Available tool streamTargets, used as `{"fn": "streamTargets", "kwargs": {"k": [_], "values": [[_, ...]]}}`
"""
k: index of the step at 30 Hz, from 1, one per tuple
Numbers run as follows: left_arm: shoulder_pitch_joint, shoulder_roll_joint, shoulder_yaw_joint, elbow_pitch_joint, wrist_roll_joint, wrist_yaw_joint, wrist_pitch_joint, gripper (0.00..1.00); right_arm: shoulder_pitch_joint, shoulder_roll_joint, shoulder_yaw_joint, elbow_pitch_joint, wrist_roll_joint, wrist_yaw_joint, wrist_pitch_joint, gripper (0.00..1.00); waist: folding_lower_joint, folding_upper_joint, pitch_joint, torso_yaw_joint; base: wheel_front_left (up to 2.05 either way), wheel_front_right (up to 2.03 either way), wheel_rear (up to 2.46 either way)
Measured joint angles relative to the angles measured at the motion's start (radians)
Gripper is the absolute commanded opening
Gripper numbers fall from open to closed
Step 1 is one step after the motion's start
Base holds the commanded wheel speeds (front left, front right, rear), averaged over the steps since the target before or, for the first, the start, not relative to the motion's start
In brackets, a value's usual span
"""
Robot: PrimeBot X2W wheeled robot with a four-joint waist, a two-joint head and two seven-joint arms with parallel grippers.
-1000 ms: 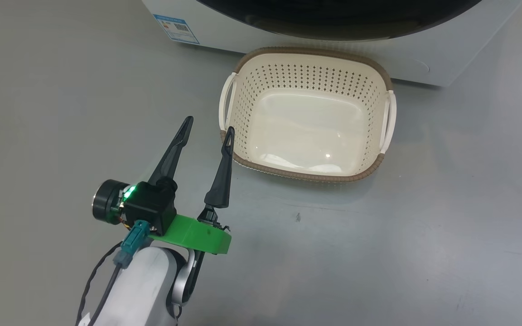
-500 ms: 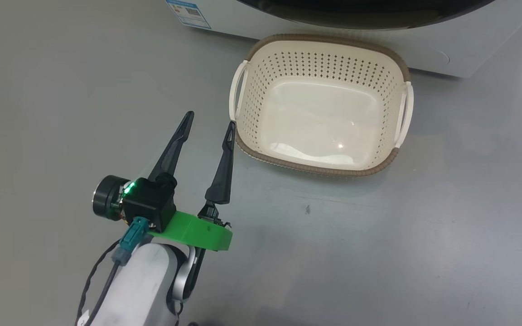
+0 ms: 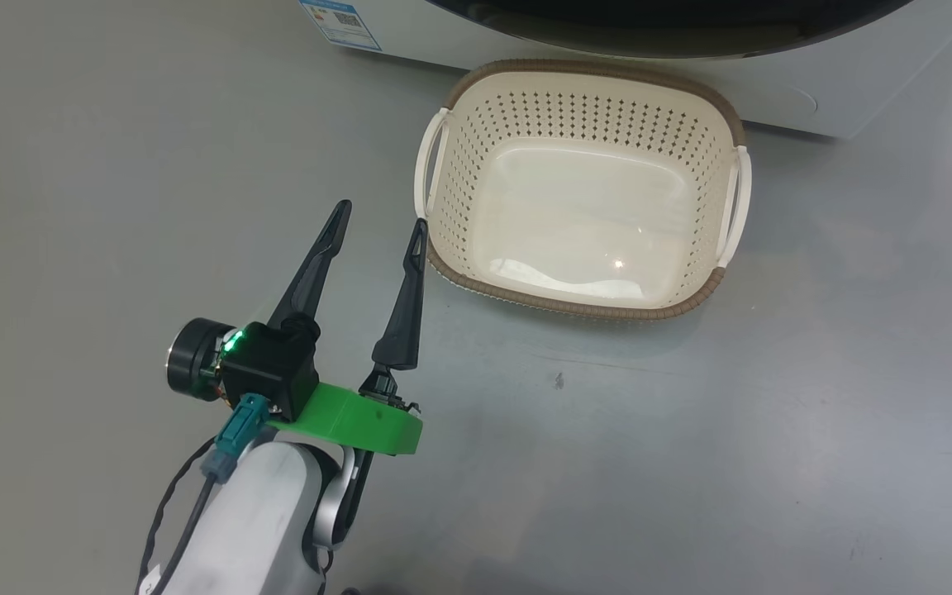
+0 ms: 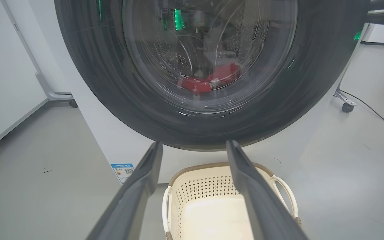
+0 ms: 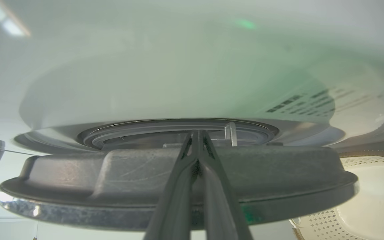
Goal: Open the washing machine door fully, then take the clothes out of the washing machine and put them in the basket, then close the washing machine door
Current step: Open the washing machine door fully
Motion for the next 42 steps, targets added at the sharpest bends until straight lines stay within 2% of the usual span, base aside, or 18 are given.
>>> {"fn": "streamTargets", "kwargs": {"k": [8, 17, 42], "values": [[-0.001, -0.001, 0.014, 0.001, 0.001, 0.0, 0.0, 1.0, 0.001, -0.004, 0.01, 0.021, 0.026, 0.016, 0.071, 0.0, 0.0, 0.0, -0.006, -0.013, 0.0, 0.0, 0.0], [-0.001, -0.001, 0.02, 0.011, 0.001, 0.0, 0.0, 1.0, 0.025, -0.001, 0.023, 0.03, 0.059, 0.063, 0.141, 0.0, 0.0, 0.0, -0.018, -0.029, 0.0, 0.0, 0.0], [0.012, -0.001, 0.028, 0.059, 0.003, 0.0, 0.0, 1.0, 0.189, 0.064, 0.077, 0.039, 0.098, 0.119, 0.269, 0.0, 0.0, 0.0, -0.121, -0.06, 0.0, 0.0, 0.0]]}}
